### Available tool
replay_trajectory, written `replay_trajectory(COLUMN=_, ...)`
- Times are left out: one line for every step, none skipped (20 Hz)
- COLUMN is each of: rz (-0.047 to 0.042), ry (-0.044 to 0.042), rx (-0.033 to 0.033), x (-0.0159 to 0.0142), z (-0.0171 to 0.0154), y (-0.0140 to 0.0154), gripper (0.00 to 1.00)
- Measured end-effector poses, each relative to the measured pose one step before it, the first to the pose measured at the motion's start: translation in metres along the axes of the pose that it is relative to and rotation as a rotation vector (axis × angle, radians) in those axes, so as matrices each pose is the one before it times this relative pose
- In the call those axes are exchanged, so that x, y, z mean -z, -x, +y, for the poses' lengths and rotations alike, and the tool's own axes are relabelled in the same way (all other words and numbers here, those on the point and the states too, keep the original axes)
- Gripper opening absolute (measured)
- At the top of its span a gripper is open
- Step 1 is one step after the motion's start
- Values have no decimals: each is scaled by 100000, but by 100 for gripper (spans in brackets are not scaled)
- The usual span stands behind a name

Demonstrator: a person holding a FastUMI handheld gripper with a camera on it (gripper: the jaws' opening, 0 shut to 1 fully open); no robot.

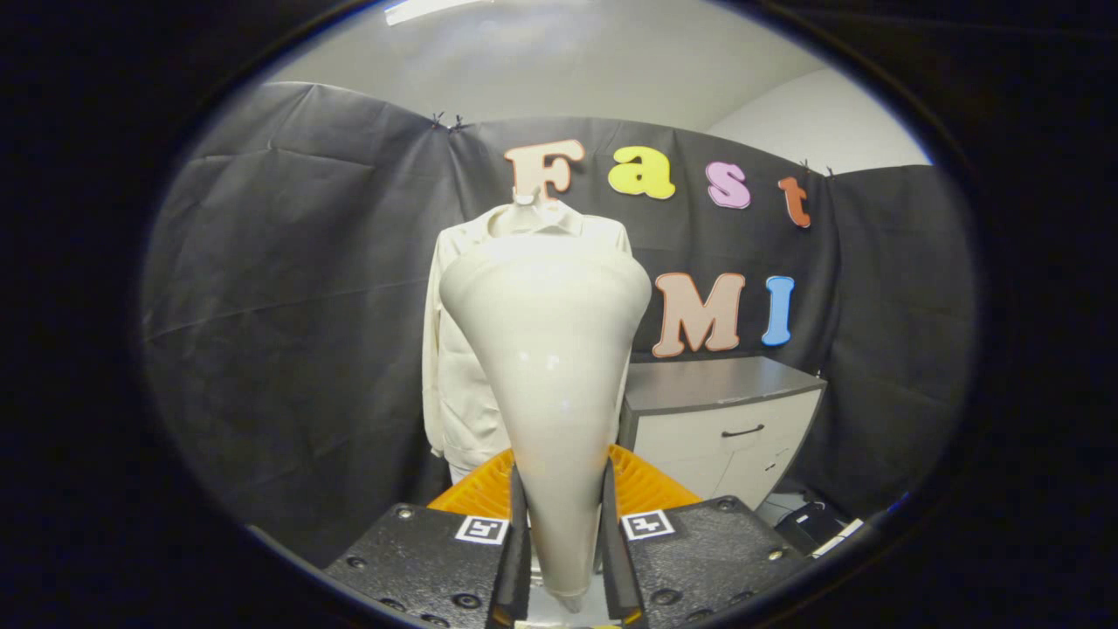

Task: Iron the clothes twice with a garment steamer, once on the left side and once on the right side.

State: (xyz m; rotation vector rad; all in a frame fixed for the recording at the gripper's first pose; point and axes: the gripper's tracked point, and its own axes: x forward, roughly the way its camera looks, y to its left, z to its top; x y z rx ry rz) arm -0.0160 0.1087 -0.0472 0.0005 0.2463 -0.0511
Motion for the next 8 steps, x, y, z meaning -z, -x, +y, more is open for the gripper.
replay_trajectory(rz=-14, ry=-227, rx=147, x=-75, z=-120, y=100, gripper=33)
replay_trajectory(rz=-197, ry=-209, rx=20, x=-79, z=-111, y=-5, gripper=33)
replay_trajectory(rz=109, ry=-52, rx=179, x=17, z=-101, y=4, gripper=33)
replay_trajectory(rz=-445, ry=-10, rx=207, x=-109, z=-107, y=102, gripper=33)
replay_trajectory(rz=195, ry=40, rx=-15, x=48, z=0, y=118, gripper=33)
replay_trajectory(rz=86, ry=88, rx=-48, x=44, z=-81, y=17, gripper=33)
replay_trajectory(rz=-52, ry=-75, rx=-99, x=6, z=30, y=29, gripper=33)
replay_trajectory(rz=163, ry=-48, rx=-127, x=-28, z=-28, y=12, gripper=33)
